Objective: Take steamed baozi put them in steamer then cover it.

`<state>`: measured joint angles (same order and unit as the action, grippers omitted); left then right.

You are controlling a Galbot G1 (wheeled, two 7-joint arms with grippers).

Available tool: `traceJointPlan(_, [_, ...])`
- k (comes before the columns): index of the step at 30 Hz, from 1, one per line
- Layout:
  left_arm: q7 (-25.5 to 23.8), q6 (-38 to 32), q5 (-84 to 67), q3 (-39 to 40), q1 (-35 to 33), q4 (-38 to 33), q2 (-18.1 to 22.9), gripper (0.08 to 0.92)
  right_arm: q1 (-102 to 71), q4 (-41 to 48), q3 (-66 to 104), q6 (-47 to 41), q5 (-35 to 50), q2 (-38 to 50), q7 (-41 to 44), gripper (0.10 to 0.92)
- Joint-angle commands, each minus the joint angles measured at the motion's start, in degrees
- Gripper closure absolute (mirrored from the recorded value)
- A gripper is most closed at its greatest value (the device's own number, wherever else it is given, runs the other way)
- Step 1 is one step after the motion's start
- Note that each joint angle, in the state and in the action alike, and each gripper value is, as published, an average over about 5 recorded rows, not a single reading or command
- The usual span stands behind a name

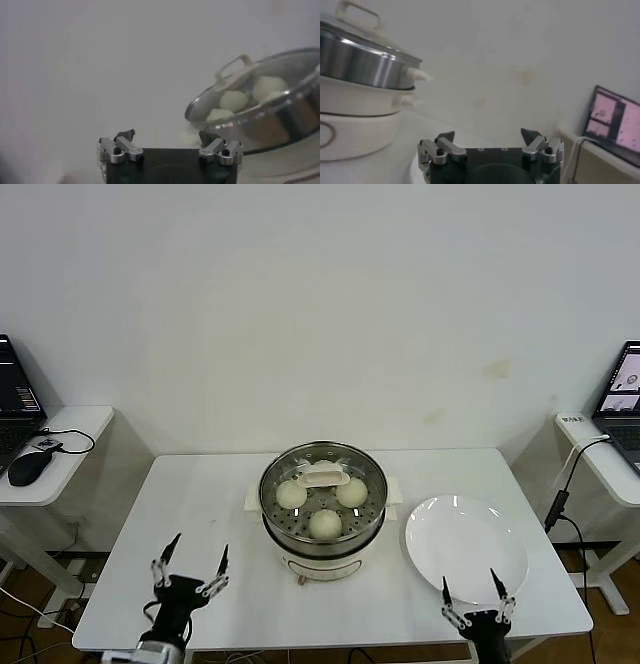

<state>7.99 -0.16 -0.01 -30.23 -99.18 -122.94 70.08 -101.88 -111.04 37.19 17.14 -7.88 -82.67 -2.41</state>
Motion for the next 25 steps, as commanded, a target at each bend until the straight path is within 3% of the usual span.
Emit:
traceJointPlan(1, [0.81, -10.03, -20.78, -4.83, -6.43, 5.88, -0.07, 0.177, -4.71, -3.27, -1.18, -1.77, 5.9, 2.6, 4.19, 0.203])
traceJointPlan(25, [-1.05, -9.9, -17.23, -3.36, -6.52, 7.38, -0.66, 0.177, -5.59, -4.22, -2.28, -2.62, 6.03, 2.48, 4.51, 0.203])
